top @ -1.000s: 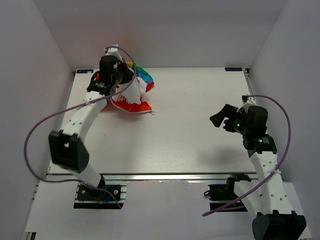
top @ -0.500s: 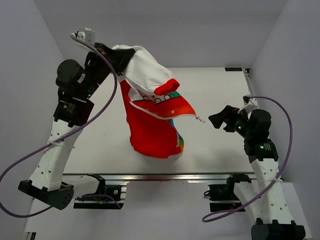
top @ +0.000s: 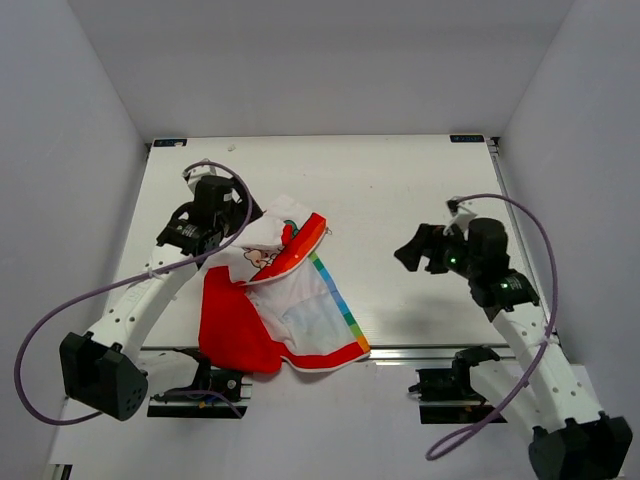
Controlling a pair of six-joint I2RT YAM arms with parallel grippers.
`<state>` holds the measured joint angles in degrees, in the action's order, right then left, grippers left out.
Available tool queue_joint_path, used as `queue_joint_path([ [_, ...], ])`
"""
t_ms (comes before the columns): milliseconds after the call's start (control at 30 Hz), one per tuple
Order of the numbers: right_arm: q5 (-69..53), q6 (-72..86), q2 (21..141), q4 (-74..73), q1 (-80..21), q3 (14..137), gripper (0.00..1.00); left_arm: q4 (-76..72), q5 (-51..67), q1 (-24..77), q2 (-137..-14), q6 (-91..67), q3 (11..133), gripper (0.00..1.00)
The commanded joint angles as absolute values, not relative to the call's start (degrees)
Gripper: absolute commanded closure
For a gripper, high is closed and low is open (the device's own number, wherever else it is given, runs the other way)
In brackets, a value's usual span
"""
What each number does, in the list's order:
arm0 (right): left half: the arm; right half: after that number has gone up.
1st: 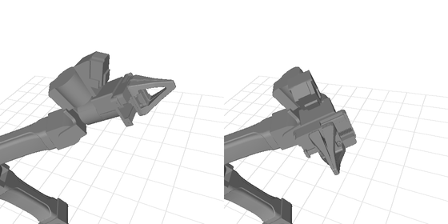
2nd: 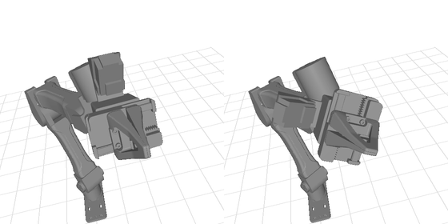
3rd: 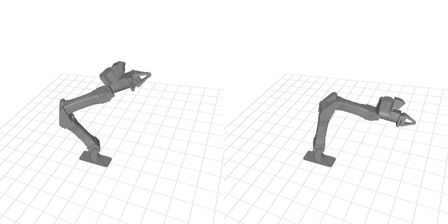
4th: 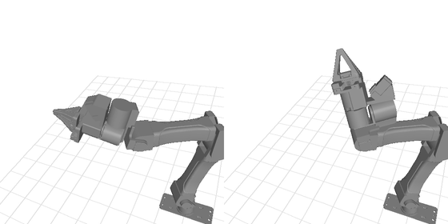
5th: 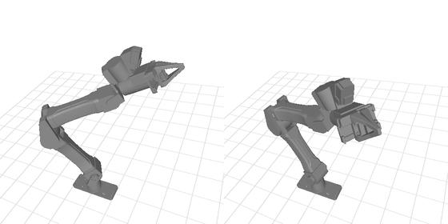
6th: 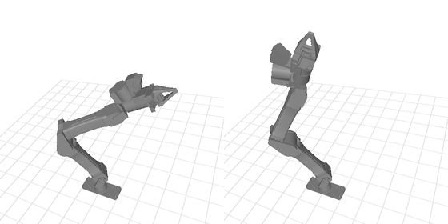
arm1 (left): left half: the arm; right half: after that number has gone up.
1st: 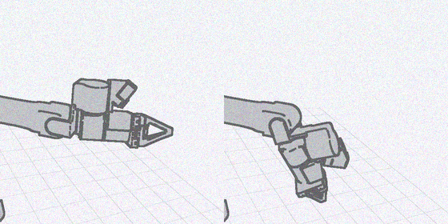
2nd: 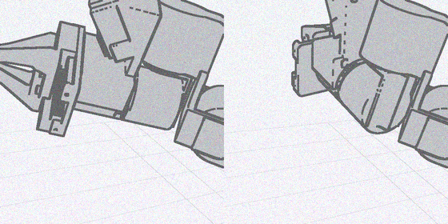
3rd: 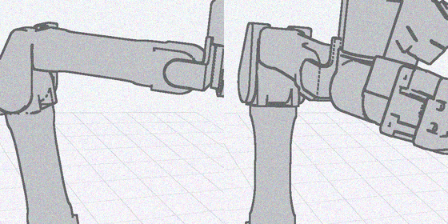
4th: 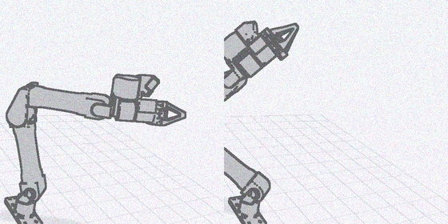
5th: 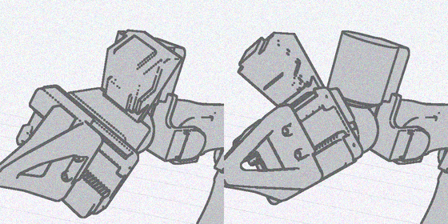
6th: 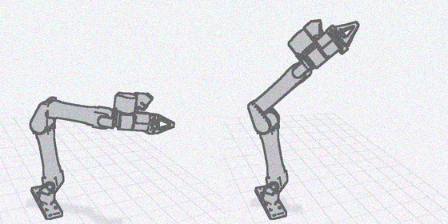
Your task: Zip up the jacket
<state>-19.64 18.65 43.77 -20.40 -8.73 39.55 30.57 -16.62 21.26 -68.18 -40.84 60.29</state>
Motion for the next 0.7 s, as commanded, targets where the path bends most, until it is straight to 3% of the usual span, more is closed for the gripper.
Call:
queue_joint_path([
  [0,-10.2,17.4,46.7,-20.0,-21.7,39.9,0.11,37.4,-19.4,21.2,-66.5,-44.3,63.5,0.02],
  [333,9.0,15.6,65.4,-15.7,-44.8,45.8,0.11,47.6,-14.1,21.2,-59.5,-49.7,50.1,0.02],
  [533,8.5,3.8,77.2,-8.6,-52.8,52.2,0.11,51.2,-9.0,21.2,-55.1,-53.3,40.6,0.02],
  [667,0.9,-6.4,83.9,-0.6,-55.8,55.4,0.11,49.0,-6.3,21.3,-49.8,-54.0,33.9,0.02],
])
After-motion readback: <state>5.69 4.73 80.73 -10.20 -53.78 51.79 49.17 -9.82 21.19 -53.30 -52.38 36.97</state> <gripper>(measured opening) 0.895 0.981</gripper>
